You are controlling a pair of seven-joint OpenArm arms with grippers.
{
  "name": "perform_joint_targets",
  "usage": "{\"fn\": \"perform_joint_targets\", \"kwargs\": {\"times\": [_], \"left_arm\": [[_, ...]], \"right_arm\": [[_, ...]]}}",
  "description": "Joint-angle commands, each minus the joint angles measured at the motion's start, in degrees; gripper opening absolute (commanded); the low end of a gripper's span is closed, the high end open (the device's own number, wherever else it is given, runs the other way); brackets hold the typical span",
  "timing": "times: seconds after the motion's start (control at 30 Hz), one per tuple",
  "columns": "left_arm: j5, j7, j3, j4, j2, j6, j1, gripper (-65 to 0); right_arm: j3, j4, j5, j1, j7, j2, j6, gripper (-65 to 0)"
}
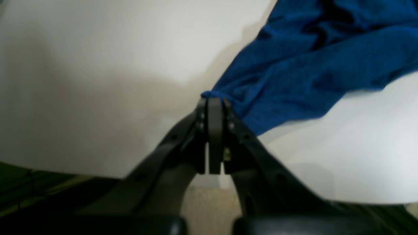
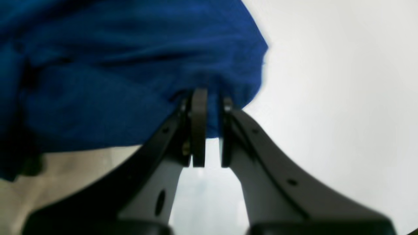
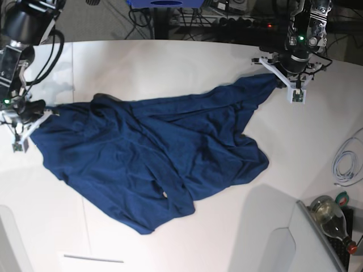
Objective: Layout the t-shirt on the table in an organized manner, then fold the t-shirt properly
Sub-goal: 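Lift the shirt with both grippers, raising it off the table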
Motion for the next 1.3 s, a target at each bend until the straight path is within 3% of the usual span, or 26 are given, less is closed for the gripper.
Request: {"fn": "perform_joint_targets", "kwargs": {"times": [0.0, 0.07, 0.17, 0.2, 0.3, 0.4, 0.63, 0.8, 0.87, 0.93, 0.97, 1.0, 1.07, 1.1, 1.17, 1.27], "left_arm": [[0.22, -0.80, -0.21, 0.49, -0.57, 0.16, 0.17, -65.0], [0.22, -0.80, -0.39, -0.13, -0.57, 0.16, 0.79, -65.0], [0.22, -0.80, -0.39, -0.22, -0.57, 0.16, 1.05, -65.0], [0.22, -0.80, -0.48, -0.22, -0.57, 0.16, 1.05, -65.0], [0.22, -0.80, -0.65, -0.22, -0.57, 0.16, 1.14, -65.0], [0.22, -0.80, -0.65, -0.22, -0.57, 0.16, 1.14, -65.0], [0.22, -0.80, -0.65, -0.22, -0.57, 0.16, 0.97, -65.0], [0.22, -0.80, -0.65, -0.22, -0.57, 0.16, 0.70, -65.0], [0.22, -0.80, -0.65, -0.22, -0.57, 0.16, 0.61, -65.0], [0.22, -0.80, -0.65, -0.22, -0.57, 0.16, 0.26, -65.0], [0.22, -0.80, -0.48, -0.22, -0.57, 0.16, -0.26, -65.0], [0.22, -0.80, -0.57, -0.22, -0.57, 0.16, -0.53, -65.0], [0.22, -0.80, -0.74, -0.13, -0.57, 0.16, -0.97, -65.0], [0.22, -0.80, -0.74, 0.13, -0.57, 0.16, -0.97, -65.0], [0.22, -0.80, -0.83, 1.10, -0.65, 0.16, -0.97, -65.0], [0.13, -0.53, -0.83, 5.23, -1.01, 0.16, -0.35, -65.0]], "right_arm": [[0.64, 2.09, 0.02, 0.34, 0.86, 0.61, -0.12, -59.3], [1.61, 4.20, 0.64, -0.45, 0.86, -0.97, -0.12, -58.8], [10.75, 6.58, 7.84, -0.54, -0.55, -4.31, -0.12, -57.8], [13.56, 6.66, 10.92, -0.37, -2.57, -4.57, -0.12, -54.0], [15.67, 6.05, 18.92, -0.10, -8.28, -4.49, -0.12, -33.2], [15.67, 4.03, 23.84, -0.37, -8.81, -2.64, -0.12, -15.5], [15.67, -11.71, 32.02, 2.53, -8.46, 2.19, -0.12, -16.2], [15.14, -20.68, 32.90, 4.56, -5.47, 4.04, -0.03, -16.2], [15.14, -21.38, 32.90, 5.35, -5.65, 4.04, 1.64, -16.4], [15.06, -21.38, 32.81, 5.79, -5.73, 4.04, 4.19, -20.3], [15.06, -21.38, 32.55, 6.14, -5.82, 4.04, 4.81, -25.8], [15.06, -21.29, 32.55, 6.23, -6.17, 4.04, 5.07, -34.2], [15.50, -20.77, 32.81, 6.31, -8.37, 4.13, 5.25, -58.1], [15.76, -19.53, 32.90, 6.31, -10.04, 4.66, 5.33, -65.0], [15.85, -14.88, 32.99, 5.35, -13.03, 5.54, 5.33, -62.0], [18.31, -4.33, 32.99, 2.45, -20.15, 5.36, 4.98, -65.0]]}}
